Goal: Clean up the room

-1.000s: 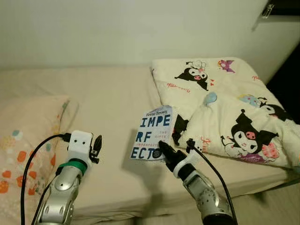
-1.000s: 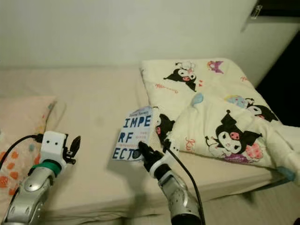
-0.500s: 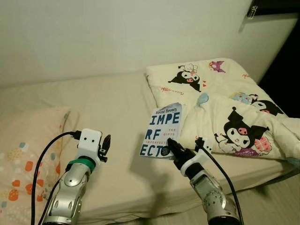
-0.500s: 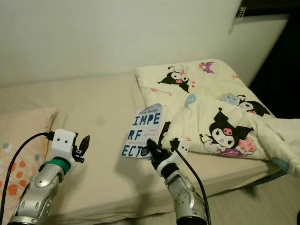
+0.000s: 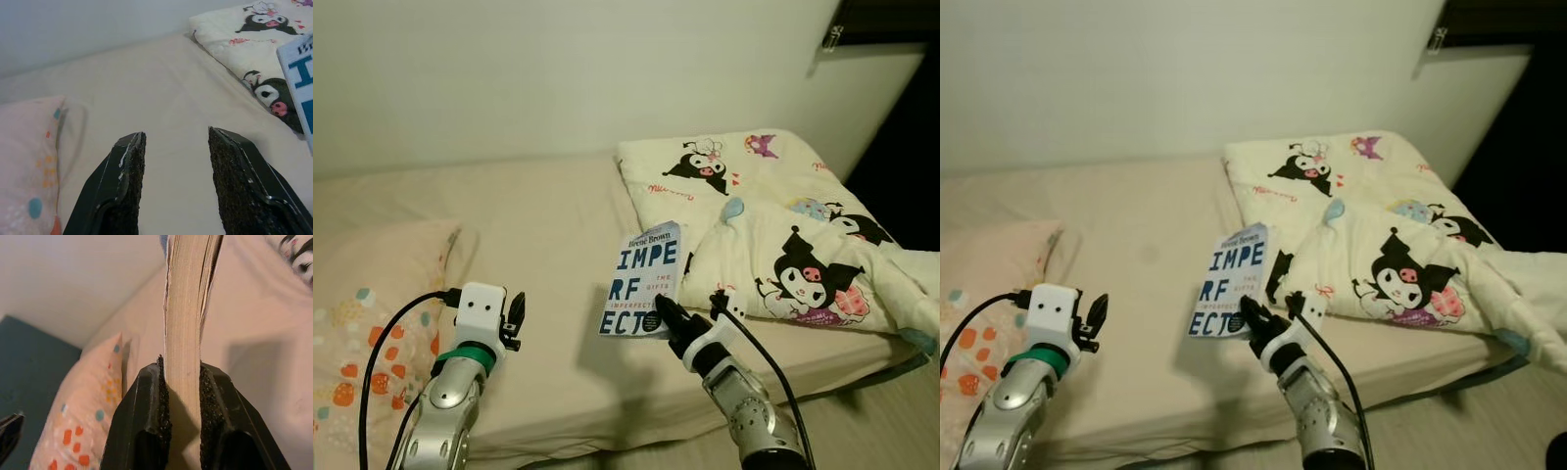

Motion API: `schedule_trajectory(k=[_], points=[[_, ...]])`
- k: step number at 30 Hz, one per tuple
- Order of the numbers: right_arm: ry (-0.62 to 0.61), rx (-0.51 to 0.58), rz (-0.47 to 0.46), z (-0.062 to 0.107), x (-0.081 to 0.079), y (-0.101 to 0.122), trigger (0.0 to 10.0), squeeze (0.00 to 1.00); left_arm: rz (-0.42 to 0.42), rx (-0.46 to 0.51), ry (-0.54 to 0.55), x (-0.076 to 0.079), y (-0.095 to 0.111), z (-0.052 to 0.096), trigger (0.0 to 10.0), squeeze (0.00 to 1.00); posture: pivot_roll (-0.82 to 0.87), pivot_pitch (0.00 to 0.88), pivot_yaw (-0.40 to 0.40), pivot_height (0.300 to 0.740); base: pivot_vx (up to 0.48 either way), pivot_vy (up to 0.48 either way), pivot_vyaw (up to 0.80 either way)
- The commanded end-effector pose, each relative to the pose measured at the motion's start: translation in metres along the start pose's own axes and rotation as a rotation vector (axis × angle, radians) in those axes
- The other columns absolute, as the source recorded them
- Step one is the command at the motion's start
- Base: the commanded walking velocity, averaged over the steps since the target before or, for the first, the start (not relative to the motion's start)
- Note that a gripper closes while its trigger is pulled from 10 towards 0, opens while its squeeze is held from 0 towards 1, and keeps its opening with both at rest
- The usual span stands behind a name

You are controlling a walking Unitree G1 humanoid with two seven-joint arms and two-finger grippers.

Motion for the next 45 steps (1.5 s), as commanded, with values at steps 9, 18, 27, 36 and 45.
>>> schedule_trajectory(k=[9,18,27,36,45], points=[[-0.019,0.006,0.021,-0.005,-0.003,0.001,10.0,0.00,0.006,-0.014,0.019,-0.005,-0.002,0.003,10.0,0.00,0.13,0.000,0.007,0.740,0.000,-0.213,0.62],[-0.040,0.002,0.044,-0.005,0.001,0.001,10.0,0.00,0.006,-0.019,0.023,-0.006,-0.002,0.003,10.0,0.00,0.14,0.000,0.008,0.740,0.000,0.000,0.00],[-0.048,-0.002,0.044,-0.006,0.002,0.001,10.0,0.00,-0.010,-0.038,0.014,-0.007,-0.004,0.003,10.0,0.00,0.14,0.000,0.008,0.740,0.000,0.000,0.00],[-0.059,-0.009,0.041,-0.006,0.004,-0.002,10.0,0.00,-0.021,-0.043,0.005,-0.009,-0.004,0.001,10.0,0.00,0.14,0.000,0.008,0.740,0.000,0.259,0.00],[-0.062,-0.015,0.039,-0.007,0.004,-0.004,10.0,0.00,-0.023,-0.045,0.006,-0.010,-0.004,0.002,10.0,0.00,0.14,0.000,0.005,0.740,0.000,0.431,0.00]])
Point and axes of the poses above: a point about 5 cm out from each wrist's last joint towards the gripper, its own z axis pointing back from the gripper into the wrist, its own y axis along the axis of the wrist's last joint, x = y × z, the point moved 4 cm from there along -z, pointing out of the wrist towards the gripper, and after that the axes turned 10 degrees about z, right-handed, at the moved point
